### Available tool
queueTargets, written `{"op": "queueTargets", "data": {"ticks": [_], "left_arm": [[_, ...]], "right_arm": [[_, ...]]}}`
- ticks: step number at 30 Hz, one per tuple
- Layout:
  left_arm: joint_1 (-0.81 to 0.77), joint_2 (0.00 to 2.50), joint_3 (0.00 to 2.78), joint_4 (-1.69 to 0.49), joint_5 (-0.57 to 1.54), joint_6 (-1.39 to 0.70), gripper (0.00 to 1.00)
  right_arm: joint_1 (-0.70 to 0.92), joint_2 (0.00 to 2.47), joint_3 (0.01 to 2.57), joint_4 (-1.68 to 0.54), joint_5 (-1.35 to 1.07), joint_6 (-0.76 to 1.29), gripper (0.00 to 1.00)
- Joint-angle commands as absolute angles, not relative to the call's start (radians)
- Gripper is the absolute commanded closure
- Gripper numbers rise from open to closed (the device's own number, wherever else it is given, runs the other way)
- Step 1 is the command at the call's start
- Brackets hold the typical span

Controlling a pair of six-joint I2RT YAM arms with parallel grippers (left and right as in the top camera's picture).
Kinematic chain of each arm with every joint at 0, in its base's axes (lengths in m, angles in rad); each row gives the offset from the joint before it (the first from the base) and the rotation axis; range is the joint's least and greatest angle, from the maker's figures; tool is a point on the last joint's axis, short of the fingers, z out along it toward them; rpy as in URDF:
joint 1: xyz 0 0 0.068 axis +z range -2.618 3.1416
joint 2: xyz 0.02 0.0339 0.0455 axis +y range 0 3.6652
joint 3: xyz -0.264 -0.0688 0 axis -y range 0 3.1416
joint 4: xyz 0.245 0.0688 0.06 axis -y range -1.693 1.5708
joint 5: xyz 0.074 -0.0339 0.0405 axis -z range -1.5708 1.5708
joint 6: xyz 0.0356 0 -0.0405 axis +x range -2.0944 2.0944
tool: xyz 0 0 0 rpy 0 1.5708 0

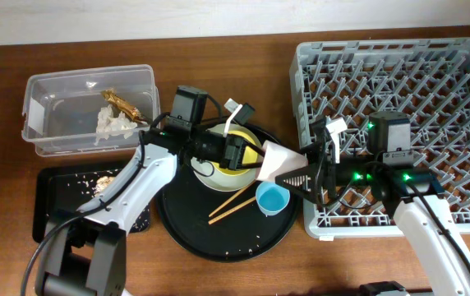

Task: Sort waste into correct bins and load items into the dishwasher rack
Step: 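Grasp the pink cup with left gripper and hand it to right gripper, then place the pink cup upside down in the dish rack with right gripper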

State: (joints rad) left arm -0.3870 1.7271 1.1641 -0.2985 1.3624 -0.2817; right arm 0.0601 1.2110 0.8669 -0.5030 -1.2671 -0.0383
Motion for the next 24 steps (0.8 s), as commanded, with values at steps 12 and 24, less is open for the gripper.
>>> {"op": "queueTargets", "data": {"ticks": [12, 24], "left_arm": [[-0.384, 1.728, 1.17, -0.311, 1.031, -0.229, 0.66], [0.024, 1.362, 1.17, -0.833, 0.463, -0.051, 0.6]], "right_arm": [[0.065, 1.214, 0.876, -0.501, -1.056, -0.048, 0.46], [0.064, 1.21, 1.284, -1.104, -0.263, 0.012, 0.76]]}}
